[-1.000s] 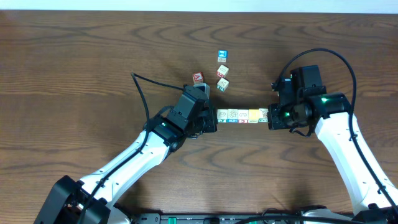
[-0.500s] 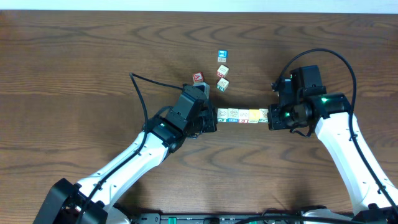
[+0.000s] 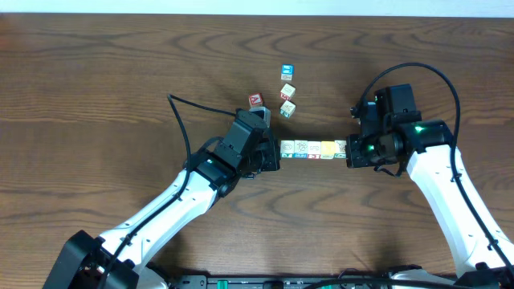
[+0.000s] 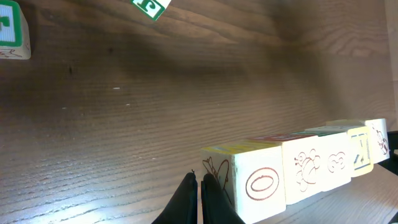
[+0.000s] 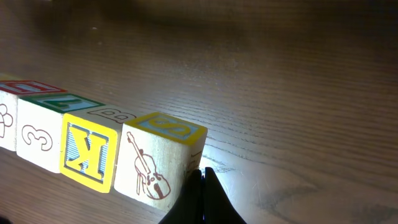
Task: Lift 5 blocks
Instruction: 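Hold the block row pinched between both grippers at O and S ends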
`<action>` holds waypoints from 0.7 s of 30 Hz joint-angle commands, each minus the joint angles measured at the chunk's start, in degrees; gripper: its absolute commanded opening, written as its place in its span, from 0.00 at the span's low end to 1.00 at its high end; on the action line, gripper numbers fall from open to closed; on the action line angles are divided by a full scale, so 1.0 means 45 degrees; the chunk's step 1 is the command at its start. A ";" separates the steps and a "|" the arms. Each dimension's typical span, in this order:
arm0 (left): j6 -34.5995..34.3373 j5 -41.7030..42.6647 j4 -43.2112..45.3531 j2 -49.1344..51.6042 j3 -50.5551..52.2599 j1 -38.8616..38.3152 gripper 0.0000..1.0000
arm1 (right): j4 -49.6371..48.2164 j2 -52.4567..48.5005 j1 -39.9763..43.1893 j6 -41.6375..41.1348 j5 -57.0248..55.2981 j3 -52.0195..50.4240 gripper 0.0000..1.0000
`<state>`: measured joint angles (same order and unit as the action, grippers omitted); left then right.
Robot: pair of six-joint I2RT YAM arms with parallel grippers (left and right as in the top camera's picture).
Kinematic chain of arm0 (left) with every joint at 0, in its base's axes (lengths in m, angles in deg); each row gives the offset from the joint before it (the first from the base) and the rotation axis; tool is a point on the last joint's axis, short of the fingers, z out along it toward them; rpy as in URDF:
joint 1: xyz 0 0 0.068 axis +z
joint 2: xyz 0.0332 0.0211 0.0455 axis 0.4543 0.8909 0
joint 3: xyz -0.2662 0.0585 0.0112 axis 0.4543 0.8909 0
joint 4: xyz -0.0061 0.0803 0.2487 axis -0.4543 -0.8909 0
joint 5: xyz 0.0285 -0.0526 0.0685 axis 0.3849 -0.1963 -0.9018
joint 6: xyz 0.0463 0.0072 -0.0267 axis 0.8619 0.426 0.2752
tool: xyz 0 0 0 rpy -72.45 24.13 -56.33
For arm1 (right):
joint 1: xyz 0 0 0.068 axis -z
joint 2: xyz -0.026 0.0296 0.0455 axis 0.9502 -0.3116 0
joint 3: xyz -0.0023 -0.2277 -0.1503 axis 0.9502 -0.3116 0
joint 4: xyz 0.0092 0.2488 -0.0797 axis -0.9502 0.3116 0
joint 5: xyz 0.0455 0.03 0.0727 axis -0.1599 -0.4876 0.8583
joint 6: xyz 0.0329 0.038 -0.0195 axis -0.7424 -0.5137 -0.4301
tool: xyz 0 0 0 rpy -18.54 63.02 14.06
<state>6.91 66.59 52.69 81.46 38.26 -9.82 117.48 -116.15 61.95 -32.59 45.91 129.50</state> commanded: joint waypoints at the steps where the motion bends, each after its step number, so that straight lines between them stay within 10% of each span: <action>1: 0.0034 0.2259 0.0544 -0.0355 -0.1156 -0.0520 0.07 | -0.0126 0.0223 -0.0826 0.0301 0.3774 0.0321 0.01; 21: 0.0121 0.2166 0.0199 -0.0355 -0.1156 -0.0520 0.07 | -0.0126 0.0219 -0.0826 0.0291 0.3769 0.0321 0.01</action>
<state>7.11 66.66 51.35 81.46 38.24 -9.82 117.44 -116.15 61.95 -32.59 46.69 129.50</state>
